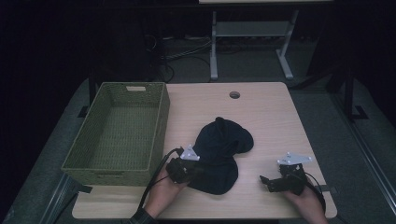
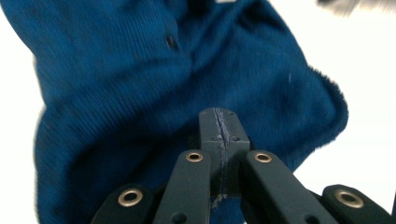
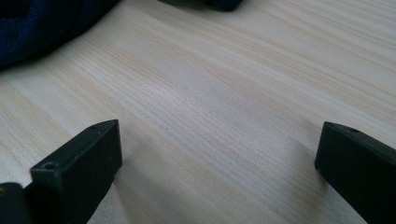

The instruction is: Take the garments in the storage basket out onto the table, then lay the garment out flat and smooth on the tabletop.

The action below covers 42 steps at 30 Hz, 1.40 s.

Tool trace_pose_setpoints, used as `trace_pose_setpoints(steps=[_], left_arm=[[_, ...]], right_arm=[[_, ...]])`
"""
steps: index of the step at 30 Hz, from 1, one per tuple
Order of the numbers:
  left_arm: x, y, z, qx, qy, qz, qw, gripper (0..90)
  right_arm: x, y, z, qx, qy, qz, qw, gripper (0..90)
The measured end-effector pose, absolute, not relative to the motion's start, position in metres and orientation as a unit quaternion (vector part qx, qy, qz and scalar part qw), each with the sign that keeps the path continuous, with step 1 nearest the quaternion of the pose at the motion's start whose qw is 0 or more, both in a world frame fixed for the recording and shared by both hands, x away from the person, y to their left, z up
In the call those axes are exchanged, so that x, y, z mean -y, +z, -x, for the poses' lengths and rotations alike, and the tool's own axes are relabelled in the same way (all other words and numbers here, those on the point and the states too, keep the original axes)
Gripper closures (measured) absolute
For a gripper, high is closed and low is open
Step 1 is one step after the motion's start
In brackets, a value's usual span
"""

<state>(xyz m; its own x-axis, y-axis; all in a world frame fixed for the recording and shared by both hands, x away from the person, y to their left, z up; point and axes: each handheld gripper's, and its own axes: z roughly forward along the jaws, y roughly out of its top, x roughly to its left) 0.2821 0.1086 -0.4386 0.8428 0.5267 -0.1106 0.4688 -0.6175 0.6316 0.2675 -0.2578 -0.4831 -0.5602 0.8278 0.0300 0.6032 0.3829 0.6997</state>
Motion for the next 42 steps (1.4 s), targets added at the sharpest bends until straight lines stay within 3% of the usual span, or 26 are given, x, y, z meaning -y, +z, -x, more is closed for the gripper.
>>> trace_pose_setpoints(steps=[14, 20, 42], left_arm=[[-0.111, -0.456, -0.28, -0.276, 0.026, -0.907, 0.318, 89.0], [-0.11, -0.456, -0.279, -0.275, 0.03, -0.908, 0.314, 89.0], [-0.112, -0.457, -0.283, -0.284, 0.013, -0.902, 0.325, 89.2]], right_arm=[[0.257, -0.481, -0.27, -0.818, 0.333, -0.441, 0.159, 1.2], [0.252, -0.467, -0.275, -0.817, 0.341, -0.438, 0.155, 14.0], [0.204, -0.396, -0.318, -0.819, 0.42, -0.368, 0.135, 38.8]])
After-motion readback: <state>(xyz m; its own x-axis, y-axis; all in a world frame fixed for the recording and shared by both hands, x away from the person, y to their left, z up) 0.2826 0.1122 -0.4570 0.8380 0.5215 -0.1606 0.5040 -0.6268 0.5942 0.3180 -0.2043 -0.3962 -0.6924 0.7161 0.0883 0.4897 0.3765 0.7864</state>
